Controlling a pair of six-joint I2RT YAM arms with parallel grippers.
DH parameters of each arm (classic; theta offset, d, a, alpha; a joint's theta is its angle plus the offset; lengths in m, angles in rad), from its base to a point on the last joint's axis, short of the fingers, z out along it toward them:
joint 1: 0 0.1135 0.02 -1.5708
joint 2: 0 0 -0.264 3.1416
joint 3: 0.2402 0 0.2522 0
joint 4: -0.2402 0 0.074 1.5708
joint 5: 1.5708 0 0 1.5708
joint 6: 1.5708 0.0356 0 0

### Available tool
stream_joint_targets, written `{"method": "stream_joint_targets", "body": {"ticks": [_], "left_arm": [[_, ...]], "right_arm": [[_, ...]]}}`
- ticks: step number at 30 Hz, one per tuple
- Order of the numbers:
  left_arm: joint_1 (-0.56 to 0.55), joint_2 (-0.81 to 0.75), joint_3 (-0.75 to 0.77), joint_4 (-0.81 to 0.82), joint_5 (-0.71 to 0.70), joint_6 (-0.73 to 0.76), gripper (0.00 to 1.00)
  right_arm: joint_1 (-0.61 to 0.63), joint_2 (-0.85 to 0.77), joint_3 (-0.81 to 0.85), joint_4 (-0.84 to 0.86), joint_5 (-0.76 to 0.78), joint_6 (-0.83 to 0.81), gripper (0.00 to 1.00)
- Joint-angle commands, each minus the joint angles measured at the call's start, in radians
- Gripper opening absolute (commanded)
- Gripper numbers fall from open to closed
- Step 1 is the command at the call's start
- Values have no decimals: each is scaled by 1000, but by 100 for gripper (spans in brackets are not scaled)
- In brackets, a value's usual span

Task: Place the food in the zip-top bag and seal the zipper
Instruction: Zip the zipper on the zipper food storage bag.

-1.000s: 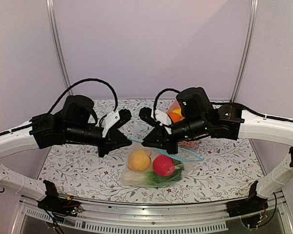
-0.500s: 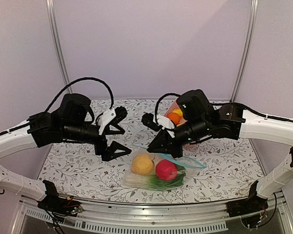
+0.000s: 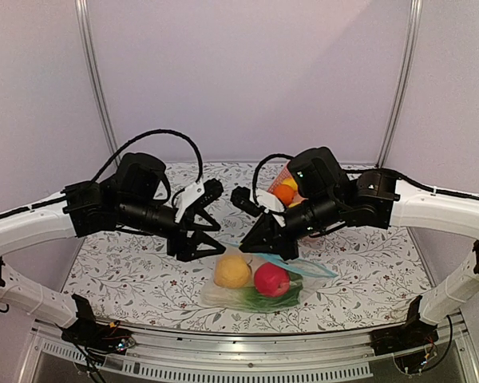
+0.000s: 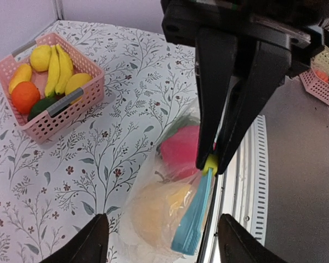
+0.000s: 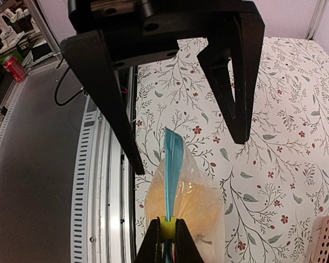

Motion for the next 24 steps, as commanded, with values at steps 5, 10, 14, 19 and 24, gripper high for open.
{"method": "stream_joint_targets", "body": {"ticks": [5, 10, 14, 19, 24], "left_arm": [[8, 36, 41, 55, 84, -18, 48], [6, 42, 40, 56, 114, -21, 42], [4, 43, 36, 47, 116, -18, 56], [-2, 54, 44, 38, 113, -9, 57], [-4, 62, 52, 31, 108, -3, 36]], "right_arm": [[-4, -4, 21, -7, -17, 19, 0], [-3, -6, 19, -8, 0, 18, 0], [-4, -8, 19, -8, 5, 21, 0], [-3, -10, 18, -7, 7, 28, 0], [-3, -10, 19, -8, 10, 32, 0]]}}
